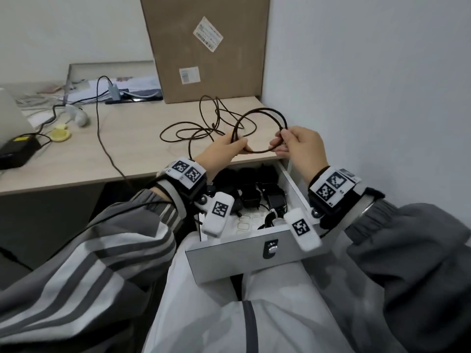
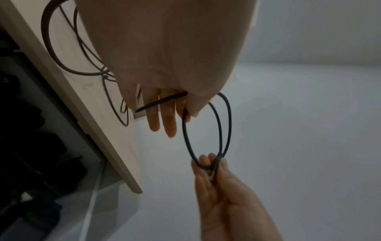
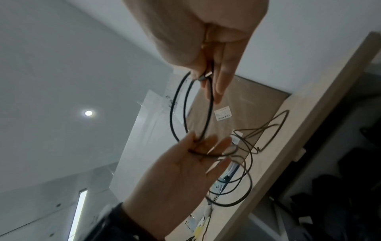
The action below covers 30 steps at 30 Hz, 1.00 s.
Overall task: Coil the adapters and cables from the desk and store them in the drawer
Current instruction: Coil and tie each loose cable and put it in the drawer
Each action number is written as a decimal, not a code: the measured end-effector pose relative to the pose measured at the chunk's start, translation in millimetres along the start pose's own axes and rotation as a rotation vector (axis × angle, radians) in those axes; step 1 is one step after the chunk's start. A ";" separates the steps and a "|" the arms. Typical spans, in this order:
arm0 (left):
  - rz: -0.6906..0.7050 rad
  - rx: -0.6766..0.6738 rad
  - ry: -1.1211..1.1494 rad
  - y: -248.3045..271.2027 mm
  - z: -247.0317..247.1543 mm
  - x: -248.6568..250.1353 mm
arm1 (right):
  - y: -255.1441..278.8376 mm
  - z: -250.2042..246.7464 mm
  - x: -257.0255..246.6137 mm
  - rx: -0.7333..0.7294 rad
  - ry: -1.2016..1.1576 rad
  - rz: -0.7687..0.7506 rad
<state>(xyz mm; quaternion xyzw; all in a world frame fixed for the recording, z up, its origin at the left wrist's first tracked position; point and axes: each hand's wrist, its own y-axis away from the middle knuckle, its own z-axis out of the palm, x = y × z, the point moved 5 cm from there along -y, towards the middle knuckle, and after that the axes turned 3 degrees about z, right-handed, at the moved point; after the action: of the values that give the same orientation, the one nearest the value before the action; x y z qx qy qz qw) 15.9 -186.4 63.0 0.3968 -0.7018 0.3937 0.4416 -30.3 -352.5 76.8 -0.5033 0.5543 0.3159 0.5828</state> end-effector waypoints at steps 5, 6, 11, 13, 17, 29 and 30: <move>0.064 0.105 0.367 -1.5 4.5 20.3 | 2.5 20.6 7.2 -0.060 -0.080 0.054; 0.071 0.120 0.489 -2.0 1.4 23.3 | 2.3 23.1 10.3 -0.108 -0.030 0.059; -0.024 0.006 0.689 2.0 4.6 35.8 | 8.1 21.0 28.5 -0.285 0.078 0.078; -0.046 0.016 0.584 0.6 5.2 35.8 | 9.2 17.8 32.9 -0.331 0.181 0.073; -0.035 -0.043 0.369 -1.0 6.1 33.8 | 0.9 0.7 22.6 -0.299 0.493 -0.036; 0.029 -0.144 0.163 5.3 14.0 35.0 | -3.3 -17.6 -30.9 -0.086 0.603 -0.319; -0.005 -0.124 0.192 4.3 12.3 28.0 | -6.4 -23.7 -24.5 -0.026 0.458 -0.242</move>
<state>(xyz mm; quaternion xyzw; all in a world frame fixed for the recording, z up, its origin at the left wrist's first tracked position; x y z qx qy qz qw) -0.1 -201.8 84.6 0.3308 -0.6783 0.3846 0.5316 -36.7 -371.9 104.8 -0.6317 0.6035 0.1288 0.4693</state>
